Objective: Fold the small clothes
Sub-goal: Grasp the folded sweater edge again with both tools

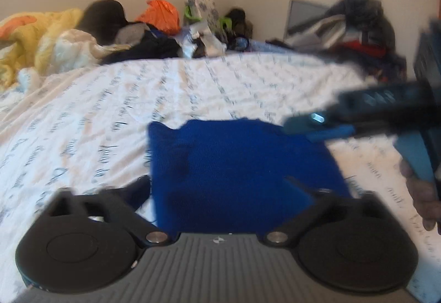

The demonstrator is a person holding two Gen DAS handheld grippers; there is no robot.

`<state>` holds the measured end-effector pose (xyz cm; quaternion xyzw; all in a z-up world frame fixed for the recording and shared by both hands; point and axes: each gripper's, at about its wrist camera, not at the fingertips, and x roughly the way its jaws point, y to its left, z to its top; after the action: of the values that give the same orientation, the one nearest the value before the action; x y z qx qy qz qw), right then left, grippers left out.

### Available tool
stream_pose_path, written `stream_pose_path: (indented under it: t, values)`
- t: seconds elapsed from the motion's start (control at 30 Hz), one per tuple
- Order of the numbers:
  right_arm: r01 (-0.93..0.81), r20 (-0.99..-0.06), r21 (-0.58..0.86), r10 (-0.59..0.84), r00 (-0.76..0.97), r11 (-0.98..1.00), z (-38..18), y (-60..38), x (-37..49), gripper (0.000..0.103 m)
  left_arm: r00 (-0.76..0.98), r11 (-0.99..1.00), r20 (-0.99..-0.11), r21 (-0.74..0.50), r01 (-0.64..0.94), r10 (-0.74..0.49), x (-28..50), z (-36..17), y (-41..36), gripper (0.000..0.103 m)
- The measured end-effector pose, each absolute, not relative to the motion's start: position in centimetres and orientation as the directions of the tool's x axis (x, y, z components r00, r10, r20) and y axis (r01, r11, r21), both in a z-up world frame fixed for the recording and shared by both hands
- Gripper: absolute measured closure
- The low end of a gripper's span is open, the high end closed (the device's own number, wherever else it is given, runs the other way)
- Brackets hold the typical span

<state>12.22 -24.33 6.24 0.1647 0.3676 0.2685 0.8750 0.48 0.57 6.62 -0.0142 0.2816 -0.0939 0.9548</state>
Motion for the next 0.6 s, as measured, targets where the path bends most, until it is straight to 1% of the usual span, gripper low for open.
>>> stream_pose_path:
  t: [0.03, 0.07, 0.13, 0.17, 0.2, 0.3, 0.33, 0.37, 0.4, 0.43, 0.47, 0.5, 0.57, 0.6]
  values:
    - [-0.344, -0.551, 0.505, 0.602, 0.578, 0.792, 6.3, -25.2, 10.9, 0.033, 0.808, 0.978, -0.551, -0.126, 0.167, -0.209, -0.7, 6.7, 1.6, 0.002]
    - [-0.32, -0.559, 0.531, 0.608, 0.563, 0.785, 5.9, -26.3, 9.6, 0.03, 0.776, 0.968, -0.581, -0.189, 0.166, -0.247, -1.4, 6.5, 2.5, 0.004]
    - [-0.252, -0.583, 0.594, 0.625, 0.519, 0.764, 4.4, -28.2, 7.5, 0.03, 0.71, 0.941, -0.633, -0.312, 0.131, -0.309, -2.4, 5.4, 4.0, 0.014]
    - [-0.216, -0.594, 0.624, 0.635, 0.494, 0.751, 3.4, -29.1, 6.5, 0.03, 0.672, 0.923, -0.659, -0.37, 0.103, -0.338, -2.5, 4.7, 4.7, 0.017]
    - [-0.184, -0.6, 0.651, 0.649, 0.468, 0.736, 2.5, -29.6, 5.6, 0.03, 0.634, 0.902, -0.678, -0.424, 0.076, -0.372, -2.5, 3.9, 5.1, 0.022]
    - [-0.176, -0.563, 0.712, 0.702, 0.435, 0.68, 1.4, -30.1, 3.4, 0.03, 0.63, 0.867, -0.658, -0.496, 0.049, -0.413, -2.3, 3.3, 5.6, 0.024]
    - [-0.18, -0.558, 0.72, 0.713, 0.425, 0.67, 1.4, -29.9, 3.1, 0.03, 0.623, 0.855, -0.656, -0.517, 0.04, -0.426, -1.9, 3.3, 5.7, 0.035]
    - [-0.196, -0.552, 0.724, 0.726, 0.411, 0.662, 1.4, -29.4, 3.0, 0.03, 0.605, 0.849, -0.666, -0.527, 0.033, -0.436, -1.2, 3.2, 5.7, 0.052]
    - [-0.212, -0.553, 0.721, 0.732, 0.398, 0.66, 1.3, -29.0, 3.1, 0.033, 0.587, 0.862, -0.695, -0.507, 0.009, -0.416, -0.7, 3.1, 5.7, 0.088]
    - [-0.209, -0.579, 0.705, 0.72, 0.383, 0.677, 1.3, -28.6, 3.3, 0.065, 0.575, 0.872, -0.716, -0.489, -0.008, -0.396, -0.2, 3.1, 6.0, 0.086]
    - [-0.211, -0.607, 0.683, 0.704, 0.368, 0.699, 1.3, -28.2, 3.5, 0.087, 0.563, 0.868, -0.72, -0.497, -0.01, -0.406, -0.1, 3.4, 6.6, 0.086]
    - [-0.232, -0.605, 0.677, 0.708, 0.363, 0.698, 1.7, -28.1, 3.3, 0.091, 0.564, 0.875, -0.722, -0.484, 0.002, -0.401, -0.4, 3.9, 7.0, 0.086]
    - [-0.265, -0.604, 0.663, 0.709, 0.363, 0.701, 2.6, -27.9, 2.4, 0.092, 0.583, 0.919, -0.738, -0.392, 0.041, -0.34, -1.1, 4.3, 7.2, 0.083]
    - [-0.274, -0.616, 0.65, 0.703, 0.355, 0.709, 2.5, -27.6, 2.1, 0.092, 0.576, 0.935, -0.752, -0.35, 0.061, -0.319, -1.3, 3.9, 7.0, 0.074]
